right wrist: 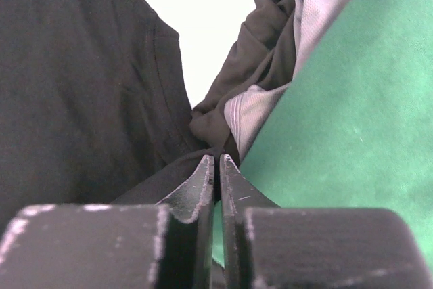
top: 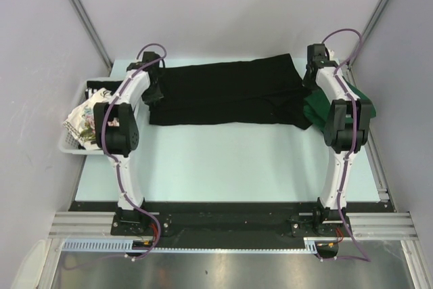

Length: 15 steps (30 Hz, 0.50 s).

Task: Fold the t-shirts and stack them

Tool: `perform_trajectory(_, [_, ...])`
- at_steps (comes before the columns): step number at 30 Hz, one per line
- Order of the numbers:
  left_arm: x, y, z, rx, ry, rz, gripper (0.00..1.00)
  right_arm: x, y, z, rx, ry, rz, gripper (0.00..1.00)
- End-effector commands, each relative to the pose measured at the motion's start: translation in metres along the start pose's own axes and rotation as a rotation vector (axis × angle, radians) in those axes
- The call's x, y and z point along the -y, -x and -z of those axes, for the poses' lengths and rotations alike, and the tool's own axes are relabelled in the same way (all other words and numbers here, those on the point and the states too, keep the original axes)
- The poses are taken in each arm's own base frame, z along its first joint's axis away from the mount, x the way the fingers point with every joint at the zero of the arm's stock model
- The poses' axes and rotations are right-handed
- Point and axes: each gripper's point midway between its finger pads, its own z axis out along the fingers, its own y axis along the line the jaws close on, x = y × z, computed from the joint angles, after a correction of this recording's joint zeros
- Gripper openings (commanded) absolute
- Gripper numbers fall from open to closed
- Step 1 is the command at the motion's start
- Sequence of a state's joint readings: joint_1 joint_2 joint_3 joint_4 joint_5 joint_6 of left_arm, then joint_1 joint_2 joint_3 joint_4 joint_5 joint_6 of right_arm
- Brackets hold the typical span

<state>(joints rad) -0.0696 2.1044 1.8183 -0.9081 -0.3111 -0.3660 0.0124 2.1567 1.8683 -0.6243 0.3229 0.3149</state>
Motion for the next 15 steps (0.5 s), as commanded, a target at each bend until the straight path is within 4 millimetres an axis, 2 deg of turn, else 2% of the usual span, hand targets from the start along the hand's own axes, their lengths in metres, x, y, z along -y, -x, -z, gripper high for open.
perform_trajectory(1, [-0.011,0.021,-0.003,0.066,0.050,-0.005,0.31,0.018,0.023,-0.013,0.056,-0.065,0.000,0.13])
perform_trajectory(3, [-0.010,0.022,-0.004,0.070,0.045,-0.001,0.46,0.016,0.022,-0.014,0.052,-0.065,0.004,0.19])
perform_trajectory(6, [-0.011,0.029,0.000,0.105,0.044,0.013,0.53,0.014,0.022,-0.017,0.056,-0.063,0.010,0.29])
perform_trajectory(11, [-0.013,0.034,0.011,0.140,0.030,0.023,0.54,0.005,0.031,-0.018,0.091,-0.035,0.032,0.50])
perform_trajectory(15, [-0.010,0.019,0.019,0.121,0.014,0.003,0.54,0.000,0.041,-0.012,0.113,-0.009,0.026,0.54])
